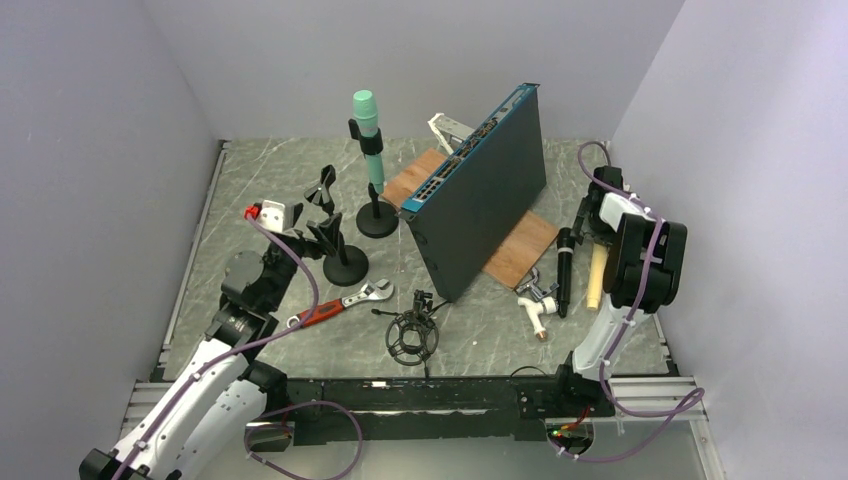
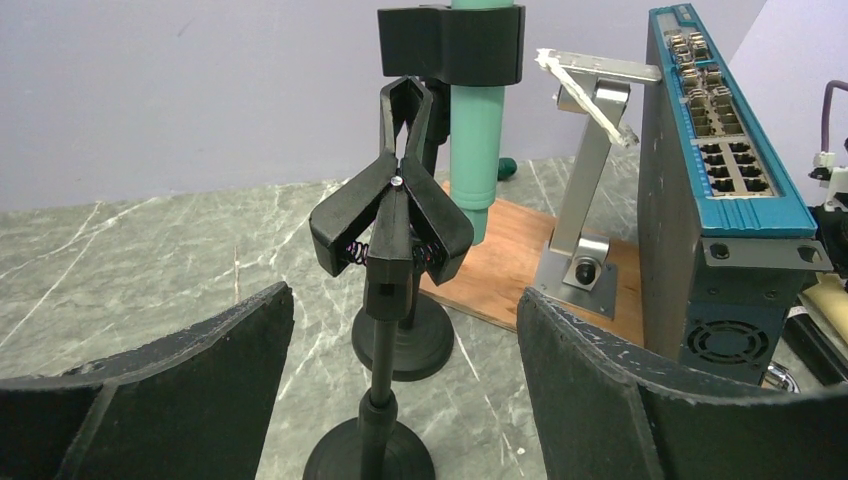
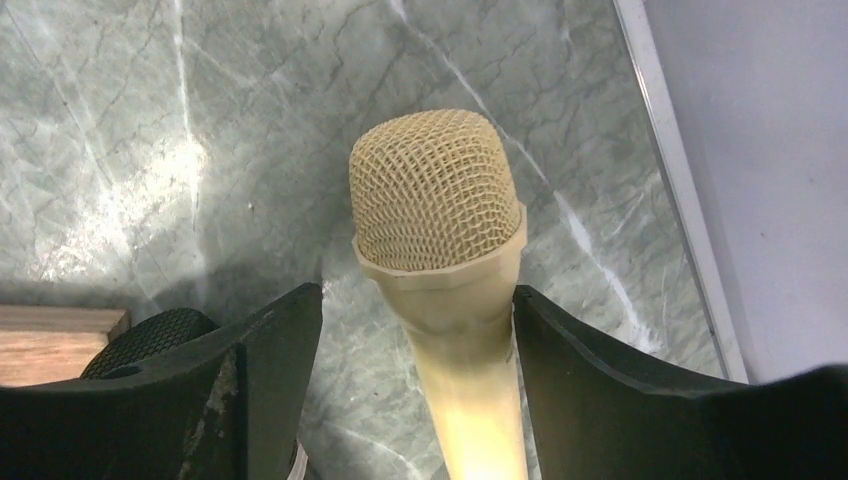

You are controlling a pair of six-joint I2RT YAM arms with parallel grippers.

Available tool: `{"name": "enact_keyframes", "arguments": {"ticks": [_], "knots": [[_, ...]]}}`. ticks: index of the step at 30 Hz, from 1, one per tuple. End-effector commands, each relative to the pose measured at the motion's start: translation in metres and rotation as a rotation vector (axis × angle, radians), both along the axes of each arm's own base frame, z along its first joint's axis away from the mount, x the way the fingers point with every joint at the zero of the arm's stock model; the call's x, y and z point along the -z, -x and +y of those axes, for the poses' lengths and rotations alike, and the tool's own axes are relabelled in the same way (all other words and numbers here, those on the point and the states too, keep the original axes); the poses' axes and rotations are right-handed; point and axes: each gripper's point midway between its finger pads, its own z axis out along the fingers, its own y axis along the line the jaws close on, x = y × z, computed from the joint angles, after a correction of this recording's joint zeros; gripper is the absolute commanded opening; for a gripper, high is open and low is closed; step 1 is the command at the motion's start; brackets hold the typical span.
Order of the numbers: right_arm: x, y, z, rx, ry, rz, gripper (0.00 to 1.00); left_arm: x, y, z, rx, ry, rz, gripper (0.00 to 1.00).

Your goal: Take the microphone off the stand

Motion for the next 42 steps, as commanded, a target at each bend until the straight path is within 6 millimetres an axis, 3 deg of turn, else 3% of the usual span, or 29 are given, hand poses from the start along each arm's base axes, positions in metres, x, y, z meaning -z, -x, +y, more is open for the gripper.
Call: {"name": "enact_keyframes", "arguments": {"ticks": [1, 10, 19, 25, 27, 31, 34, 38, 42], "knots": [[-0.018, -0.005, 0.010, -0.010, -0.034, -0.078, 0.73, -0.019, 0.000, -0.003, 0.012, 0.020, -0.043, 0.85], [-0.037, -0.006, 0.012, -0.017, -0.015, -0.121, 0.76, -0.022, 0.003, 0.002, -0.003, 0.021, -0.057, 0.86], [-0.074, -0.002, 0.020, -0.029, -0.004, -0.214, 0.80, -0.029, 0.002, 0.008, -0.038, 0.005, -0.003, 0.88], [-0.107, -0.003, 0.051, -0.109, -0.017, -0.323, 0.92, -0.056, 0.000, 0.006, -0.046, 0.047, 0.135, 0.90], [-0.121, -0.003, 0.074, -0.165, -0.039, -0.381, 1.00, -0.071, 0.002, 0.007, -0.049, 0.067, 0.135, 0.94], [-0.150, -0.004, 0.139, -0.324, -0.089, -0.515, 1.00, -0.093, 0.000, 0.009, -0.049, 0.093, 0.156, 0.99], [-0.177, -0.005, 0.169, -0.398, -0.154, -0.604, 1.00, -0.098, -0.008, 0.006, -0.017, 0.091, 0.241, 0.99], [-0.210, 0.000, 0.182, -0.437, -0.182, -0.671, 1.00, -0.103, -0.023, 0.009, 0.014, 0.131, 0.296, 0.99], [-0.234, 0.010, 0.185, -0.467, -0.183, -0.725, 1.00, -0.106, -0.030, 0.006, 0.099, 0.146, 0.281, 0.90]]}}
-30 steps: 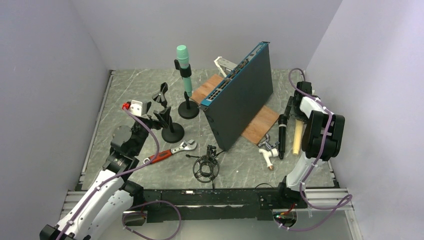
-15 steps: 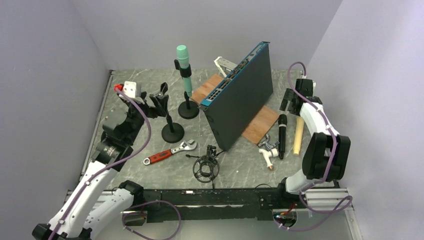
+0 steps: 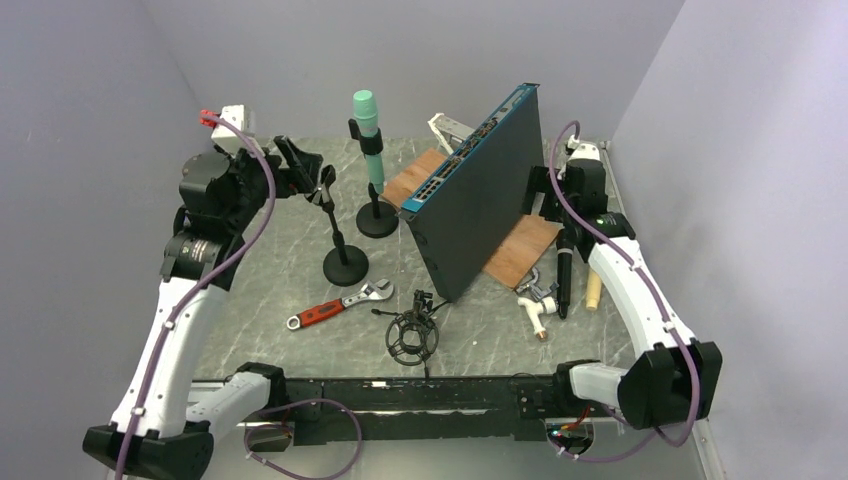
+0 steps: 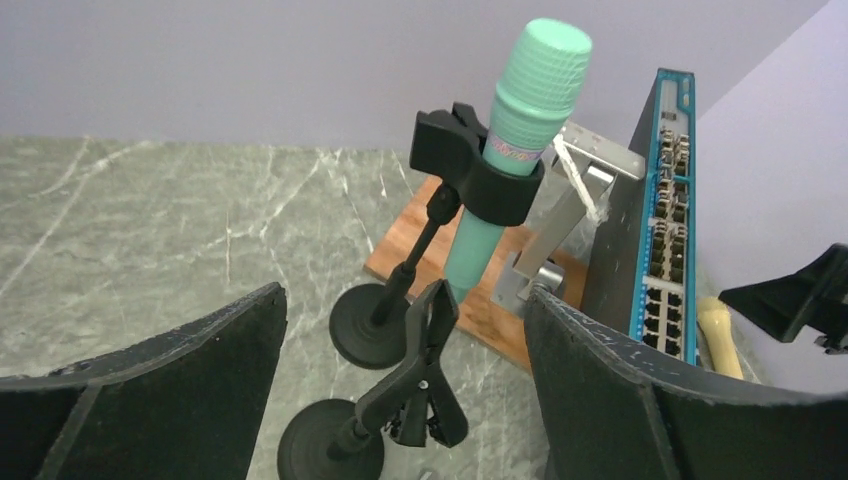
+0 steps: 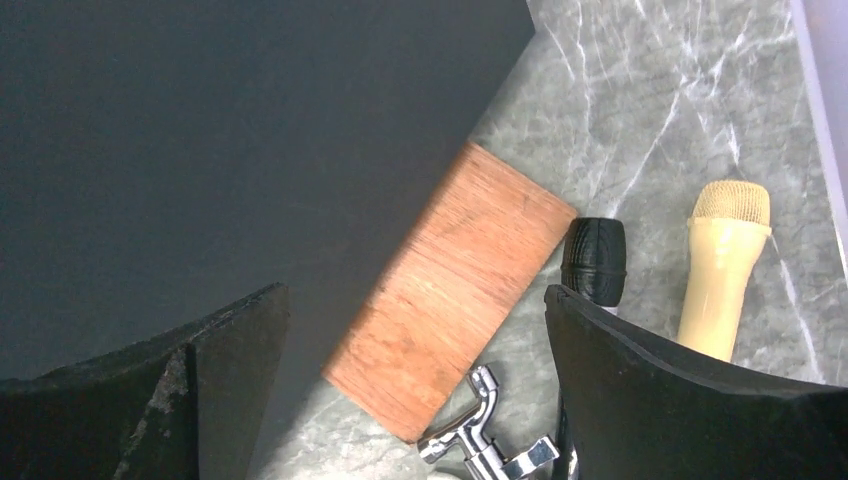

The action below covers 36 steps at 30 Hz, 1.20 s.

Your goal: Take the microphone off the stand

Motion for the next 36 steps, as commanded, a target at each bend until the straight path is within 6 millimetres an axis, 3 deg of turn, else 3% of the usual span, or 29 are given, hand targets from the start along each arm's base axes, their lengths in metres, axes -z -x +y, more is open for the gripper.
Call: {"name": "enact_keyframes", "arguments": {"ticks": [1, 9, 15, 21, 26, 36], "knots": [[-0.052, 0.002, 0.005, -0.020, -0.038, -0.135, 1.00, 0.004, 0.001, -0.016, 0.143, 0.034, 0.035, 0.87], [-0.068, 0.009, 0.003, -0.021, -0.034, -0.176, 1.00, 0.037, -0.019, -0.028, 0.218, -0.082, 0.123, 0.70], [-0.075, 0.011, 0.004, -0.026, -0.047, -0.198, 1.00, 0.058, -0.024, -0.031, 0.169, -0.201, 0.145, 0.64], [-0.077, 0.012, 0.005, -0.030, -0.045, -0.201, 1.00, 0.086, -0.025, -0.033, 0.143, -0.243, 0.202, 0.39], [-0.077, 0.014, 0.003, -0.025, -0.037, -0.201, 1.00, 0.126, -0.022, -0.031, 0.129, -0.275, 0.296, 0.22], [-0.083, 0.016, 0.007, -0.043, -0.057, -0.219, 1.00, 0.194, -0.012, -0.028, 0.127, -0.283, 0.408, 0.16]]}}
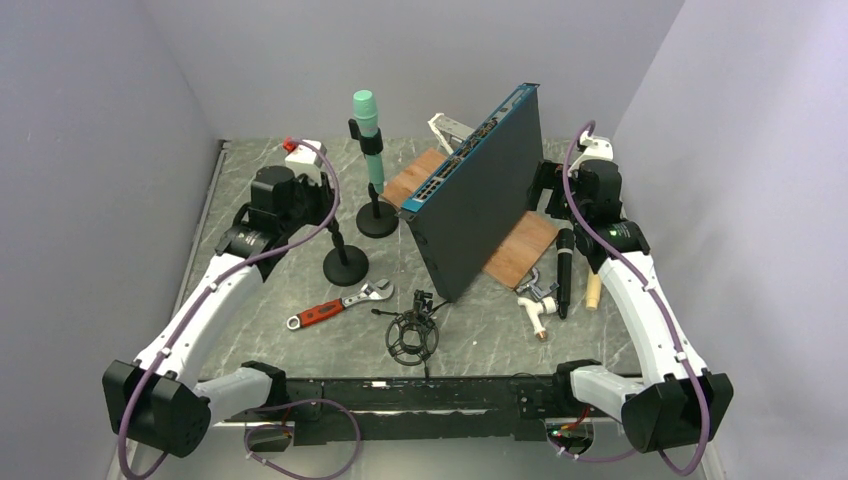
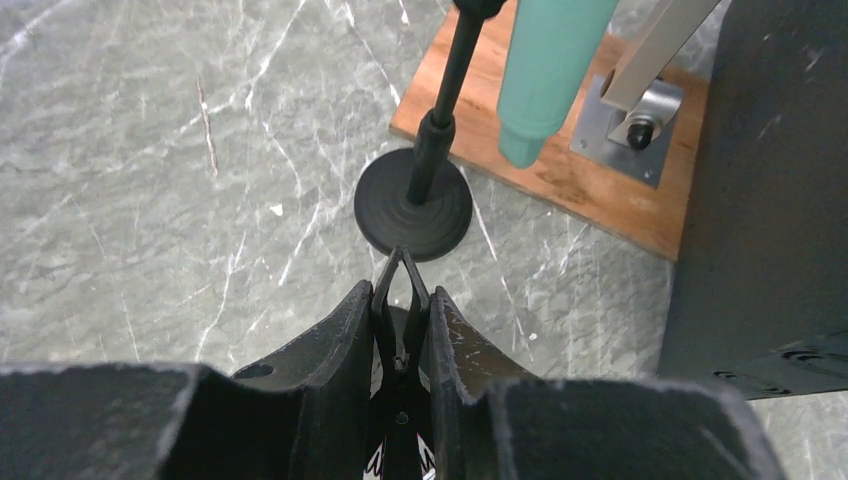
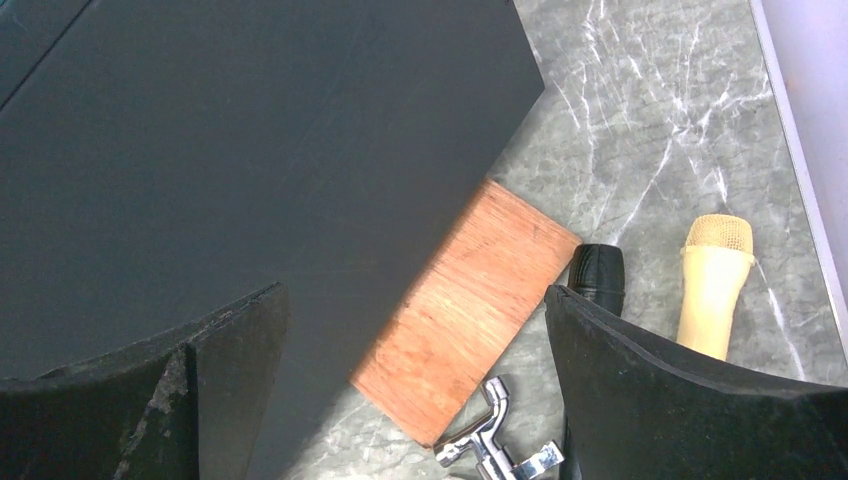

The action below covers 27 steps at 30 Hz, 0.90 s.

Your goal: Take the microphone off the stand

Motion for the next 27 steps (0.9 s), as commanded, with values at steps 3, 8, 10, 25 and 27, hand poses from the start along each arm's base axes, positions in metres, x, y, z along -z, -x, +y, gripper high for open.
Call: {"name": "enact_keyframes", "arguments": {"ticks": [3, 8, 10, 25, 27], "knots": [[-0.035, 0.003, 0.005, -0.026, -0.029, -0.089, 1.00, 0.059, 0.014, 0.003, -0.013, -0.040, 0.178, 0.18], [-0.038, 0.004, 0.007, -0.035, -0.036, -0.089, 1.00, 0.033, 0.006, 0.002, -0.025, -0.013, 0.130, 0.55], [-0.040, 0.004, 0.010, -0.051, -0.042, -0.087, 1.00, 0.016, 0.003, -0.001, -0.017, 0.006, 0.105, 0.69], [-0.087, 0.006, 0.046, -0.187, -0.221, -0.229, 1.00, -0.140, -0.026, -0.017, 0.035, 0.268, -0.204, 0.98], [-0.095, 0.006, 0.065, -0.243, -0.237, -0.225, 1.00, -0.144, -0.023, -0.011, 0.017, 0.297, -0.241, 0.98]]}}
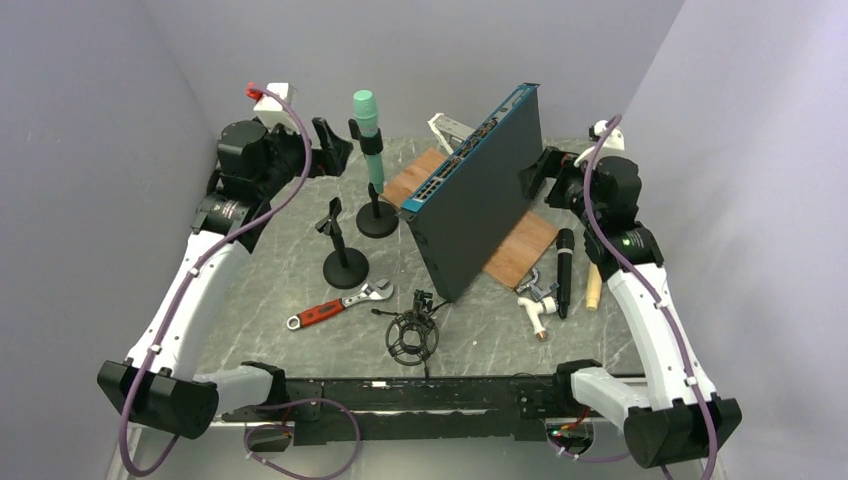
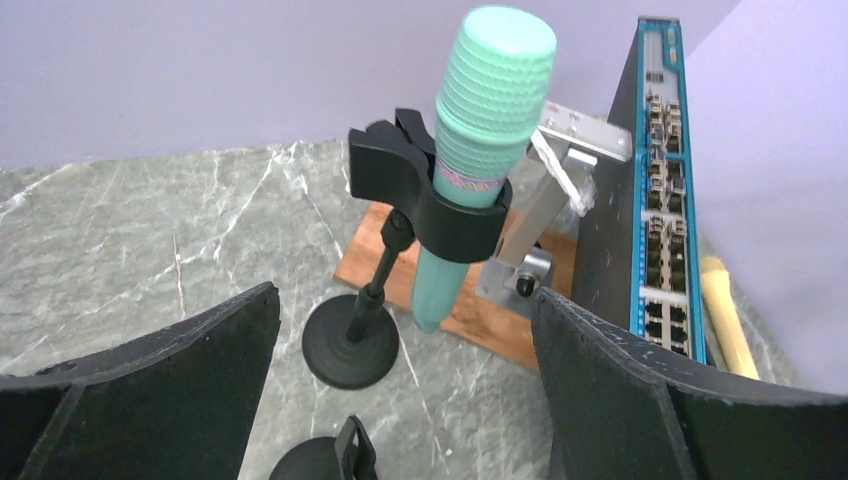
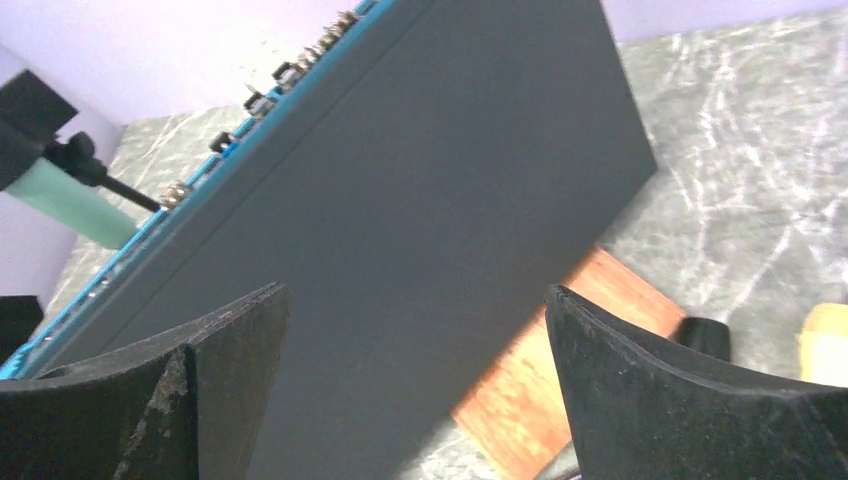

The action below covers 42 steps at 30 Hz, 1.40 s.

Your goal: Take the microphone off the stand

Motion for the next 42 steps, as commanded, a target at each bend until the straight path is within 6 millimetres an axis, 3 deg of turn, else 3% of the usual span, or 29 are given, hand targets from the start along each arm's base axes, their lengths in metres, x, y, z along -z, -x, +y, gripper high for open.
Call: {"name": "enact_keyframes", "arguments": {"ticks": [1, 7, 10, 16, 22, 29, 42], "knots": [[-0.039, -0.004, 0.041, -0.125, -0.065, -0.060, 1.00, -0.025, 0.002, 0.007, -0.018, 0.113, -0.090, 0.98], [-0.099, 0.005, 0.096, -0.214, -0.109, -0.232, 1.00, -0.011, 0.008, 0.036, -0.147, 0.038, -0.131, 0.99], [-0.117, -0.003, 0.130, -0.269, -0.114, -0.271, 1.00, -0.007, 0.011, 0.054, -0.223, -0.019, -0.136, 0.99], [-0.132, -0.025, 0.201, -0.311, -0.063, -0.297, 1.00, -0.002, 0.025, 0.071, -0.285, -0.061, -0.202, 0.99], [-0.133, -0.054, 0.264, -0.259, 0.069, -0.337, 1.00, 0.008, 0.029, 0.084, -0.343, -0.031, -0.201, 1.00], [-0.125, -0.078, 0.291, -0.053, 0.217, -0.346, 0.97, 0.011, 0.029, 0.097, -0.411, -0.065, -0.185, 0.99], [-0.099, -0.112, 0.318, -0.017, 0.349, -0.384, 0.91, 0.007, 0.032, 0.094, -0.386, -0.071, -0.193, 0.99]]}}
